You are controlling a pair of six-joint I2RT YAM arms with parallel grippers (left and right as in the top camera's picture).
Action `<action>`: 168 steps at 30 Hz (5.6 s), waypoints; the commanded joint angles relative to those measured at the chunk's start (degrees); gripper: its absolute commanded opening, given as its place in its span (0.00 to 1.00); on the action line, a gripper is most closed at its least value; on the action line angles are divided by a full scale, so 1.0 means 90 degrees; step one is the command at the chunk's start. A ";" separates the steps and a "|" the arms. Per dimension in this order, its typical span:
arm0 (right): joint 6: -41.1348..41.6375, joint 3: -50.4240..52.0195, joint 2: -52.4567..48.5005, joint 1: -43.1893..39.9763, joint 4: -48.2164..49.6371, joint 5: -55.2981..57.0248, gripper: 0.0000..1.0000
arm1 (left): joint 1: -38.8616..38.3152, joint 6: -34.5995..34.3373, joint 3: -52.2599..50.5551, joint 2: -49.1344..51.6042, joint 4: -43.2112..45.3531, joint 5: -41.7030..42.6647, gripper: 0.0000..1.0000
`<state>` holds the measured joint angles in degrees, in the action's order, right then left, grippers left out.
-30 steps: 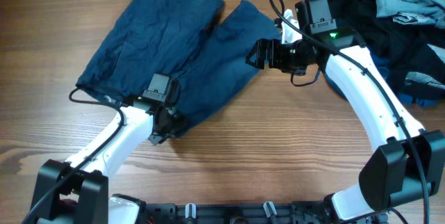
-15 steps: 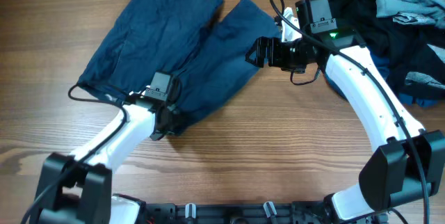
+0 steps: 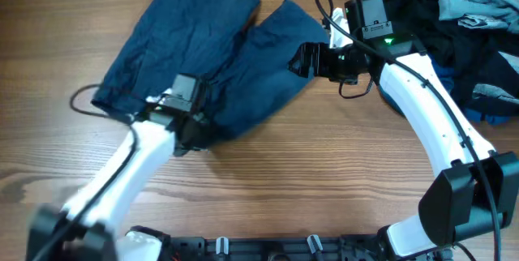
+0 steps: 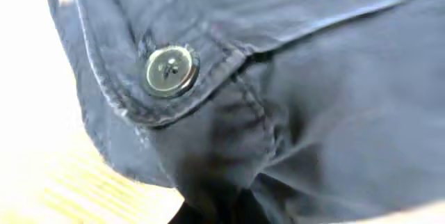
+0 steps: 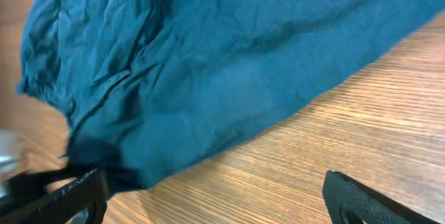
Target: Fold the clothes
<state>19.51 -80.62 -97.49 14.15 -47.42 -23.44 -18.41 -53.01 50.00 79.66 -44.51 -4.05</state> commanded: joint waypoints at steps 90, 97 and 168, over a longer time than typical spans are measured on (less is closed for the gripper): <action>0.2205 0.2455 -0.0010 0.0758 0.7718 -0.0308 0.04 | -0.3432 -0.3215 -0.0141 -0.2361 -0.2382 -0.1290 0.04; 0.2902 0.2098 -0.0823 0.1120 0.8456 0.0993 0.04 | -0.3432 -0.3213 -0.0231 -0.2361 -0.2344 -0.1205 0.04; -0.0172 -0.1911 -0.0532 -0.2130 0.0425 -0.1610 1.00 | -0.3555 0.3871 0.2239 0.2047 -0.1158 -0.1637 0.76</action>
<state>19.18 -97.86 -101.82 -4.34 -43.59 -37.32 -50.26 -19.97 69.49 94.98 -53.36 -14.96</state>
